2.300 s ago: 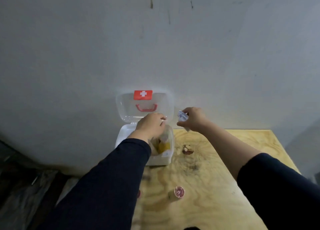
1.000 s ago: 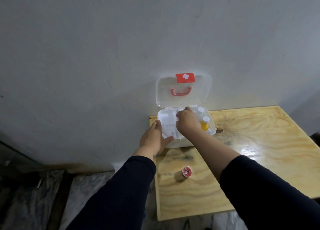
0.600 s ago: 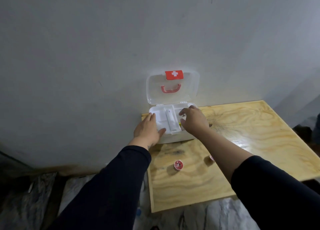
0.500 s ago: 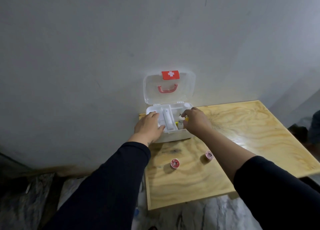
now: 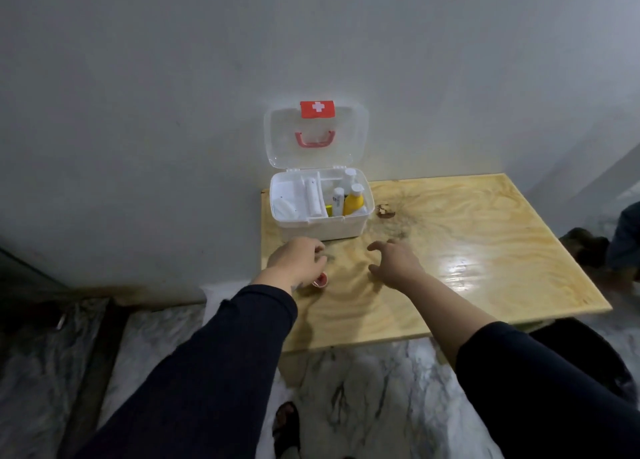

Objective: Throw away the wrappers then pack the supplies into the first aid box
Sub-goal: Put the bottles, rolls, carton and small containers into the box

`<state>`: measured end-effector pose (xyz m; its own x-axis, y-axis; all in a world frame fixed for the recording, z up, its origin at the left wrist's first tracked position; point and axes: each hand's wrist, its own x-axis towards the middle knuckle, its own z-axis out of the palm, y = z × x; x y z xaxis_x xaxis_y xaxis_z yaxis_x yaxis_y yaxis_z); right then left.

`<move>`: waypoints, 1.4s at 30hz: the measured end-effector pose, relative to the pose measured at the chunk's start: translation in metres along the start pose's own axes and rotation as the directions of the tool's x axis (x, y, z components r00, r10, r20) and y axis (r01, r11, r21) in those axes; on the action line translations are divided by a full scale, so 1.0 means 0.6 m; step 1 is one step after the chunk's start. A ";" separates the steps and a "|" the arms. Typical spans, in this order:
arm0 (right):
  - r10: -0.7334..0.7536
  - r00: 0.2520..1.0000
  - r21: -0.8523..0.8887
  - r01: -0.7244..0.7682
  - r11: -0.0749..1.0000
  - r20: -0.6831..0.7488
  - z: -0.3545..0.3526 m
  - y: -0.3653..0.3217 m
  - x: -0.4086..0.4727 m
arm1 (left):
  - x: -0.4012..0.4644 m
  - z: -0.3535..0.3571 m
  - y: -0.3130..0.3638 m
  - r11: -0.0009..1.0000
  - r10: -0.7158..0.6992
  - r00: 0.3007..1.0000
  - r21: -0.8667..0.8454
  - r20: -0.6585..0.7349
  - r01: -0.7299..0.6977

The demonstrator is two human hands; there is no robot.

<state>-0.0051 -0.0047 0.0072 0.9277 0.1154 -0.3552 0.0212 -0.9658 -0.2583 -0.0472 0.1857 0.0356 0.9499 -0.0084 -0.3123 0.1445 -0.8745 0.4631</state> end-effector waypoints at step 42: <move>-0.486 0.853 -0.010 0.493 0.870 -0.188 -0.089 -0.233 0.140 | 0.083 -0.038 -0.097 0.957 -0.192 0.953 -0.260 -0.233 0.130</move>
<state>0.0898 0.1275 0.0616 0.8515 0.5242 -0.0082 0.4798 -0.7855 -0.3908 -0.0020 0.2470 0.0118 0.9422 0.2733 -0.1936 0.3335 -0.7118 0.6181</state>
